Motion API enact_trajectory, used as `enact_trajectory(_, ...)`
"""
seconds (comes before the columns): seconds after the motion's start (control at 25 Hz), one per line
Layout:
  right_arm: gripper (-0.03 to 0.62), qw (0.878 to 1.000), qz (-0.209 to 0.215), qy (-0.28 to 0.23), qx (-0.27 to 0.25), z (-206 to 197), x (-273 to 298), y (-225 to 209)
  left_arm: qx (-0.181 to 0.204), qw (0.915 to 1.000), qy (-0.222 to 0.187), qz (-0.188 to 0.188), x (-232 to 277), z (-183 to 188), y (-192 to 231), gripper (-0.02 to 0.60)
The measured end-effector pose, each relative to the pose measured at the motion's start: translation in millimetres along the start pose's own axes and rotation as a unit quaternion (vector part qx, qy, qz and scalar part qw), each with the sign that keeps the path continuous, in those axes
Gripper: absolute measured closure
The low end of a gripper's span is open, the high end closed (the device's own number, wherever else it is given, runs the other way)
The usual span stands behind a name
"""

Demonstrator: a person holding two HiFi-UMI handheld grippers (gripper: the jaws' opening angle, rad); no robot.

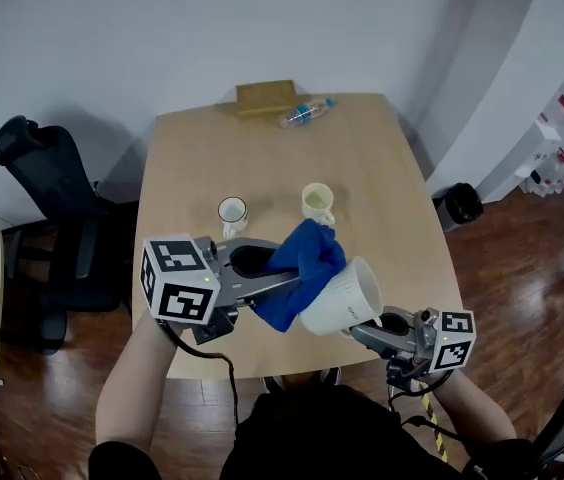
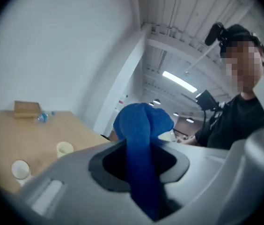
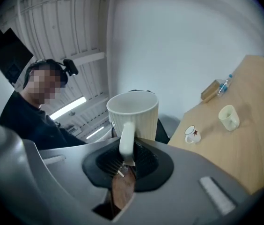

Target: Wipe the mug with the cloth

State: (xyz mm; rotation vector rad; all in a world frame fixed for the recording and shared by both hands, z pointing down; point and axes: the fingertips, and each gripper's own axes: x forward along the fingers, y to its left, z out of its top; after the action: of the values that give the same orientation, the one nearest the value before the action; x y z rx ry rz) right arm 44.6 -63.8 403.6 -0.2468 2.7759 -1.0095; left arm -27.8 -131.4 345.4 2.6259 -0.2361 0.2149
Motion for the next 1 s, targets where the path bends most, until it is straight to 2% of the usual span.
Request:
enact_trajectory(0.08, 0.554, 0.998, 0.047, 0.029, -0.014, -7.0, 1.1, 21.6, -0.050, 0.9967, 0.014, -0.062, -2.9, -9.3, -6.2, 0.468)
enact_trajectory(0.12, 0.554, 0.996, 0.077, 0.037, -0.016, -10.3, 2.2, 34.3, -0.077, 0.9921, 0.013, -0.098, -2.5, -14.7, -11.7, 0.468)
enact_trajectory(0.2, 0.554, 0.989, 0.140, 0.038, -0.011, -14.4, 6.2, 60.0, -0.124, 0.9771, -0.016, -0.172, 1.4, -25.4, -27.6, 0.468)
enact_trajectory(0.24, 0.554, 0.985, 0.169, 0.030, -0.002, -13.9, 9.5, 71.5, -0.145, 0.9657, -0.049, -0.210, 3.1, -27.5, -37.0, 0.468)
enact_trajectory(0.28, 0.555, 0.981, 0.194, 0.017, 0.010, -10.7, 13.8, 82.4, -0.171, 0.9495, -0.095, -0.245, 3.4, -26.8, -46.1, 0.468)
enact_trajectory(0.32, 0.554, 0.976, 0.216, 0.001, 0.028, -4.5, 19.2, 93.1, -0.202, 0.9275, -0.149, -0.277, 2.3, -24.2, -53.8, 0.469)
enact_trajectory(0.4, 0.556, 0.967, 0.246, -0.034, 0.058, 12.4, 30.3, 109.4, -0.261, 0.8760, -0.254, -0.316, -0.6, -19.1, -64.8, 0.469)
enact_trajectory(0.44, 0.555, 0.964, 0.254, -0.051, 0.064, 19.5, 34.0, 112.0, -0.282, 0.8533, -0.296, -0.323, -1.0, -17.8, -68.8, 0.469)
enact_trajectory(0.48, 0.555, 0.962, 0.258, -0.065, 0.061, 24.6, 36.1, 111.3, -0.297, 0.8354, -0.332, -0.322, -0.8, -17.1, -71.5, 0.469)
enact_trajectory(0.52, 0.556, 0.962, 0.258, -0.075, 0.056, 27.9, 37.0, 109.0, -0.306, 0.8225, -0.361, -0.315, -0.7, -16.4, -72.4, 0.469)
enact_trajectory(0.56, 0.555, 0.962, 0.255, -0.083, 0.052, 30.1, 36.9, 106.3, -0.311, 0.8154, -0.384, -0.302, -1.4, -15.7, -71.3, 0.469)
enact_trajectory(0.6, 0.555, 0.963, 0.251, -0.088, 0.050, 31.0, 35.8, 103.1, -0.309, 0.8157, -0.399, -0.284, -3.3, -14.9, -68.4, 0.469)
enact_trajectory(0.64, 0.554, 0.964, 0.246, -0.092, 0.052, 31.5, 34.0, 99.8, -0.300, 0.8232, -0.406, -0.259, -6.9, -14.1, -63.9, 0.469)
enact_trajectory(0.68, 0.554, 0.965, 0.239, -0.096, 0.056, 32.1, 32.1, 96.5, -0.285, 0.8361, -0.410, -0.228, -13.3, -13.1, -57.4, 0.469)
enact_trajectory(0.76, 0.554, 0.969, 0.213, -0.107, 0.068, 33.8, 28.2, 84.9, -0.236, 0.8687, -0.410, -0.147, -36.0, -10.3, -38.5, 0.468)
enact_trajectory(0.84, 0.554, 0.974, 0.167, -0.125, 0.086, 35.7, 23.9, 61.3, -0.171, 0.8972, -0.404, -0.054, -67.4, -4.8, -17.8, 0.468)
enact_trajectory(0.88, 0.554, 0.976, 0.138, -0.136, 0.099, 36.2, 21.2, 45.5, -0.136, 0.9077, -0.397, -0.006, -82.3, -0.3, -10.0, 0.468)
enact_trajectory(0.96, 0.554, 0.977, 0.077, -0.155, 0.127, 35.2, 15.3, 11.2, -0.056, 0.9219, -0.372, 0.091, -102.5, 12.5, -4.4, 0.468)
enact_trajectory(1.0, 0.554, 0.975, 0.050, -0.162, 0.141, 34.0, 13.2, -4.6, -0.006, 0.9256, -0.351, 0.141, -105.5, 20.0, -7.0, 0.468)
